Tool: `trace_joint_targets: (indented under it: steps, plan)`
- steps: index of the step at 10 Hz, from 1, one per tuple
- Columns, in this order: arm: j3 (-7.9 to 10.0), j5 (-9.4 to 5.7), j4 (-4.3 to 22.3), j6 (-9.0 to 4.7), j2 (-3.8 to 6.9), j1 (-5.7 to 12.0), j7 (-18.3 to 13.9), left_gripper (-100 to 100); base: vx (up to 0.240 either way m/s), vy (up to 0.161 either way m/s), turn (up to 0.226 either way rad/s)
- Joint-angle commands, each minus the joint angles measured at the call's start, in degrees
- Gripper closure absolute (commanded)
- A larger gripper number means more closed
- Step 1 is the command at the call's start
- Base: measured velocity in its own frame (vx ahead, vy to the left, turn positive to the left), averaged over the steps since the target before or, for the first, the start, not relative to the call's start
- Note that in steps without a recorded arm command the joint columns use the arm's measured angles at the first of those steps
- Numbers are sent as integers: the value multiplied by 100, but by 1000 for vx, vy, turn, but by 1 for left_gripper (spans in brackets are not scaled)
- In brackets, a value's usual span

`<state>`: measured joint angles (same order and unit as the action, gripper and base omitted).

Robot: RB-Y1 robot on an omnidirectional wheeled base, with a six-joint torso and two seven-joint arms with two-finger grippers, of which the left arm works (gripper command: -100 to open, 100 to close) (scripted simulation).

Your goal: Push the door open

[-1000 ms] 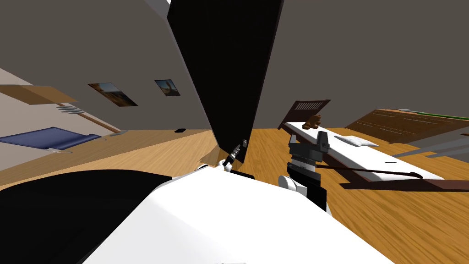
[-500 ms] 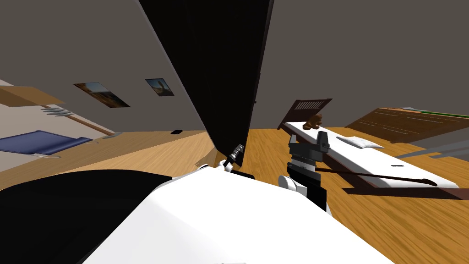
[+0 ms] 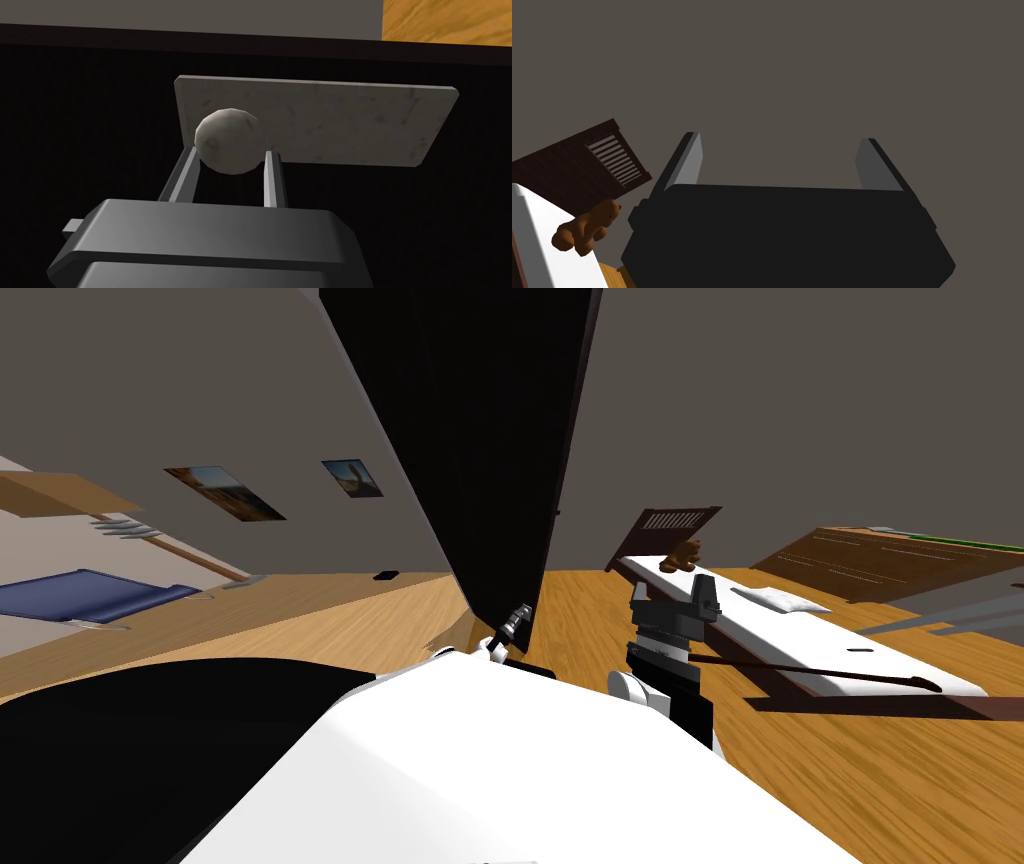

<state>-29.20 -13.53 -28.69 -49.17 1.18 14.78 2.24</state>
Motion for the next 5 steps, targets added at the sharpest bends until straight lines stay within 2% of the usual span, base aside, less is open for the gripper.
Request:
trace_joint_targets:
  steps: [1,2,5]
  plan:
    - [-3,1,-10,-7,-10,9,-3,100,0,0,0]
    - [145,-40,9,13,84,8,33,100,101,-104,59]
    - [367,-100,20,31,135,24,85,100,150,-164,66]
